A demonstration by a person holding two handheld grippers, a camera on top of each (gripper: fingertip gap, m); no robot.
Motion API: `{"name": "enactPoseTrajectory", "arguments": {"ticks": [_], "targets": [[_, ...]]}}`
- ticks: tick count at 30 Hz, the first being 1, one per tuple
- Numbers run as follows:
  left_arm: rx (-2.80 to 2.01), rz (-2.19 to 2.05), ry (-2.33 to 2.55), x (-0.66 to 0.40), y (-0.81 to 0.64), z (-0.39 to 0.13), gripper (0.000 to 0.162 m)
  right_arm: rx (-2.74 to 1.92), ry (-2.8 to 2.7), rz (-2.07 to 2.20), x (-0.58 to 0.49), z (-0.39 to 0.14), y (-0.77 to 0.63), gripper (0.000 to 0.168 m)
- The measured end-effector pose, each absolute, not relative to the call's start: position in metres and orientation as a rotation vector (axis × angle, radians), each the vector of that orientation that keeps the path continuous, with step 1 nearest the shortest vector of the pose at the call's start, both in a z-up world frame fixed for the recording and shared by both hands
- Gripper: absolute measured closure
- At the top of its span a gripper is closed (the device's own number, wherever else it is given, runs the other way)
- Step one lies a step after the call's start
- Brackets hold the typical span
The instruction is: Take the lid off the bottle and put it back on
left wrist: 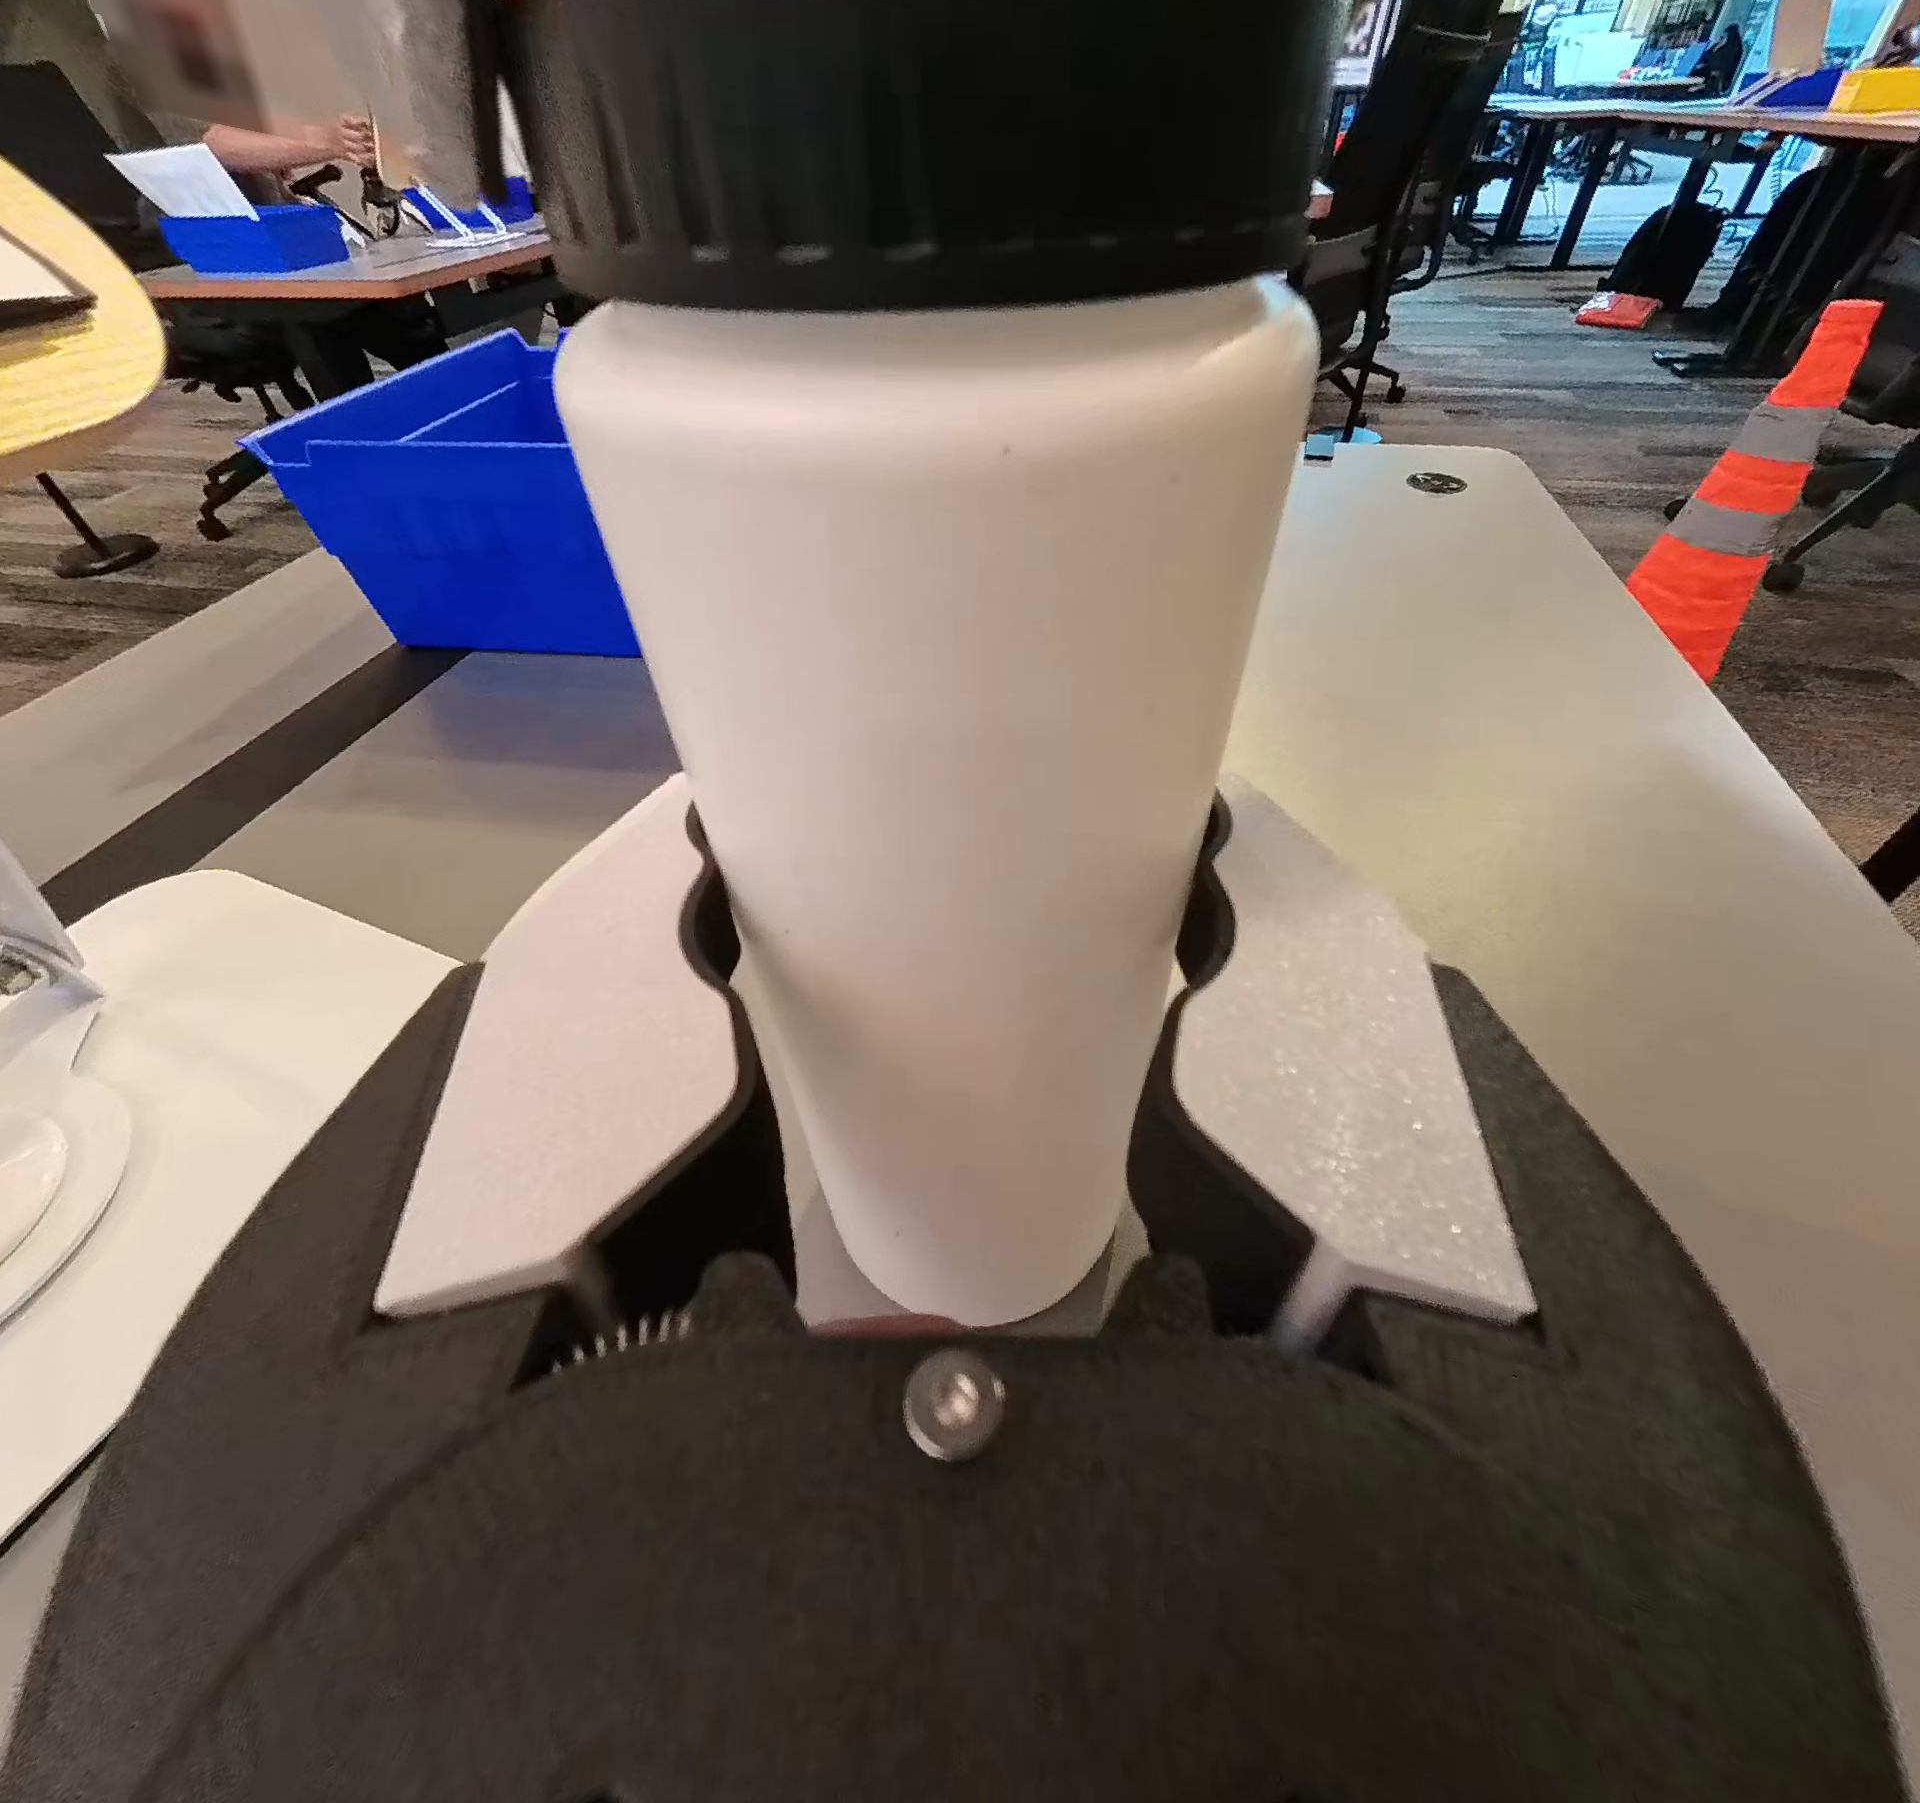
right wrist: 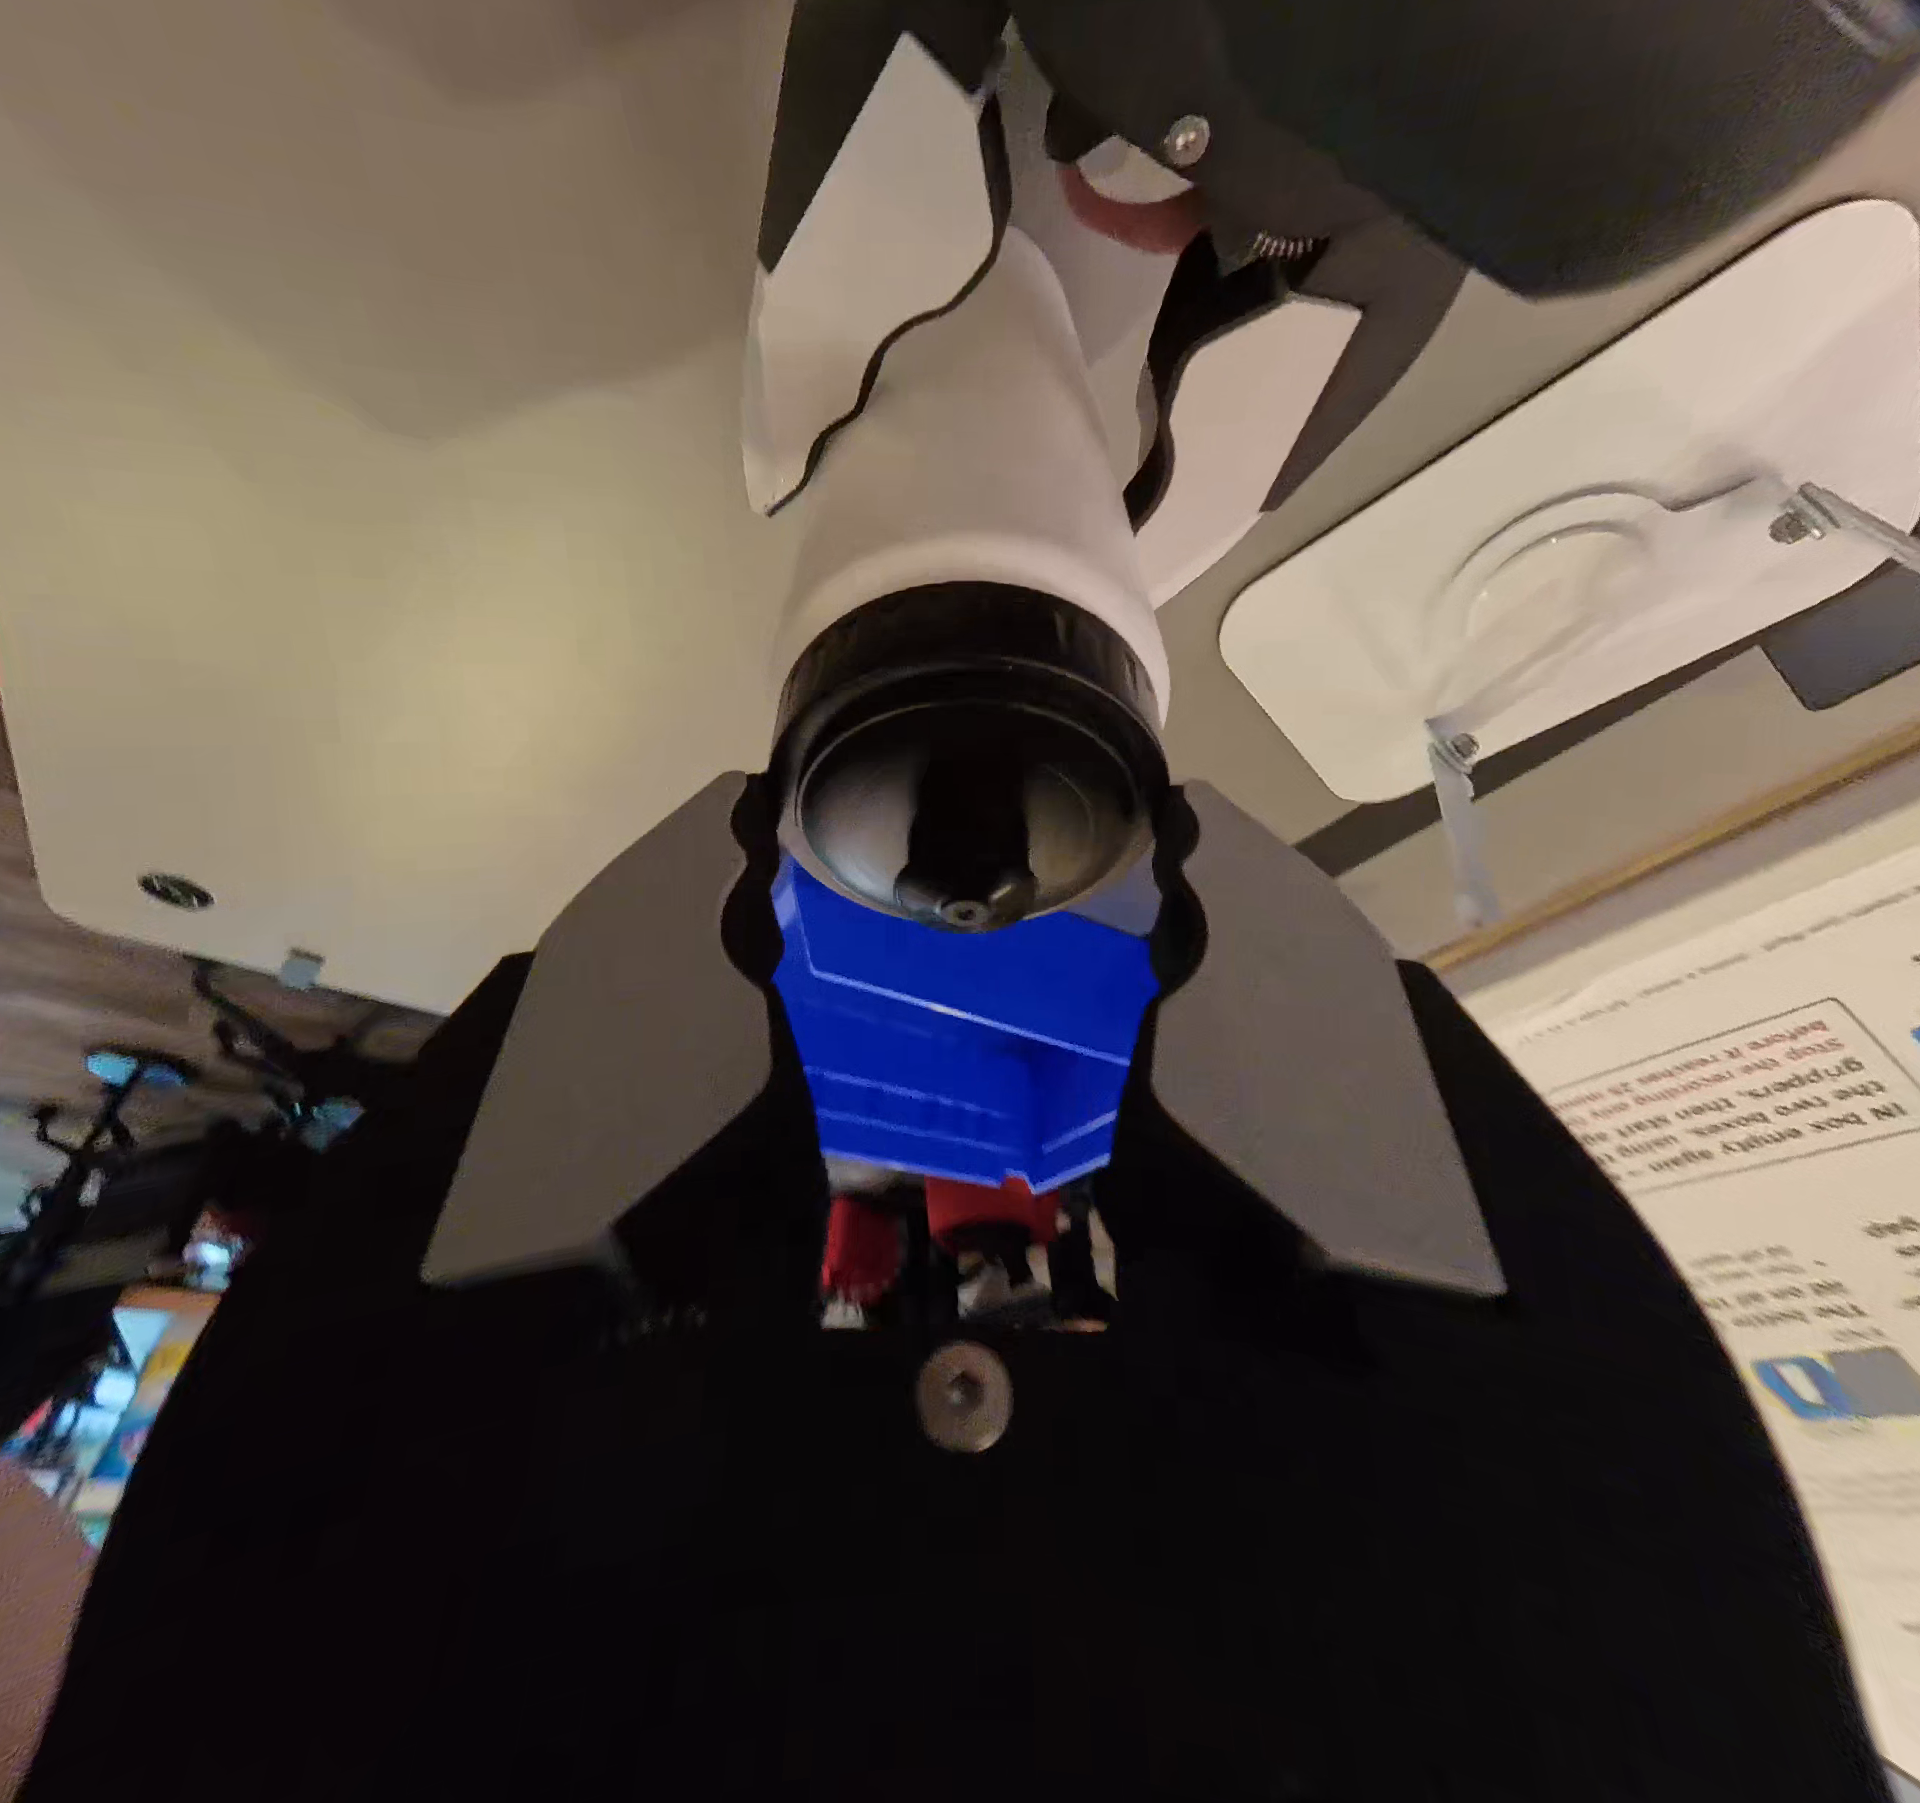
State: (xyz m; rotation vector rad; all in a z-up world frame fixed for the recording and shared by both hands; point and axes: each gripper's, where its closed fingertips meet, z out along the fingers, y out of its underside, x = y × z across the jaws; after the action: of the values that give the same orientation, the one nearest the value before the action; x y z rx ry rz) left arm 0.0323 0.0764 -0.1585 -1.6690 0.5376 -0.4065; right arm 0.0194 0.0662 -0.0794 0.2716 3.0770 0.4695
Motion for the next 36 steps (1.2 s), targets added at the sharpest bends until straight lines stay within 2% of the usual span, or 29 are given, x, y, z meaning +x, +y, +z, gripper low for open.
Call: {"name": "enactPoseTrajectory", "arguments": {"ticks": [4, 6, 9, 13, 16, 20, 27, 29, 31, 34, 36], "targets": [[-1.672, -0.408, 0.534, 0.031, 0.076, -0.158, 0.077, 0.420, 3.088, 0.486, 0.017, -0.078, 0.065, 0.098], [-1.672, -0.406, 0.537, 0.032, 0.076, -0.158, 0.077, 0.732, 3.046, 0.300, 0.017, -0.075, 0.056, 0.082], [-1.671, -0.401, 0.540, 0.033, 0.076, -0.158, 0.077, 1.091, 2.944, 0.160, 0.022, -0.072, 0.061, 0.084], [-1.671, -0.401, 0.539, 0.033, 0.076, -0.158, 0.077, 1.314, 2.820, -0.041, 0.026, -0.074, 0.058, 0.091], [-1.673, -0.400, 0.540, 0.033, 0.076, -0.159, 0.077, 1.295, 2.834, -0.001, 0.026, -0.080, 0.063, 0.098], [-1.671, -0.405, 0.536, 0.032, 0.076, -0.158, 0.077, 1.112, 2.907, 0.074, 0.024, -0.080, 0.064, 0.098], [-1.667, -0.410, 0.542, 0.033, 0.076, -0.158, 0.077, 0.260, 3.114, 0.667, 0.021, -0.079, 0.074, 0.098], [-1.669, -0.412, 0.538, 0.031, 0.076, -0.158, 0.077, 0.312, 3.103, 0.710, 0.019, -0.079, 0.074, 0.097], [-1.669, -0.412, 0.537, 0.031, 0.076, -0.158, 0.077, 0.528, 3.086, 0.521, 0.021, -0.081, 0.066, 0.093], [-1.670, -0.403, 0.543, 0.033, 0.076, -0.158, 0.077, 0.909, 3.026, 0.235, 0.023, -0.075, 0.063, 0.076], [-1.666, -0.409, 0.539, 0.033, 0.076, -0.158, 0.077, 1.154, 2.926, 0.095, 0.026, -0.074, 0.064, 0.074]]}}
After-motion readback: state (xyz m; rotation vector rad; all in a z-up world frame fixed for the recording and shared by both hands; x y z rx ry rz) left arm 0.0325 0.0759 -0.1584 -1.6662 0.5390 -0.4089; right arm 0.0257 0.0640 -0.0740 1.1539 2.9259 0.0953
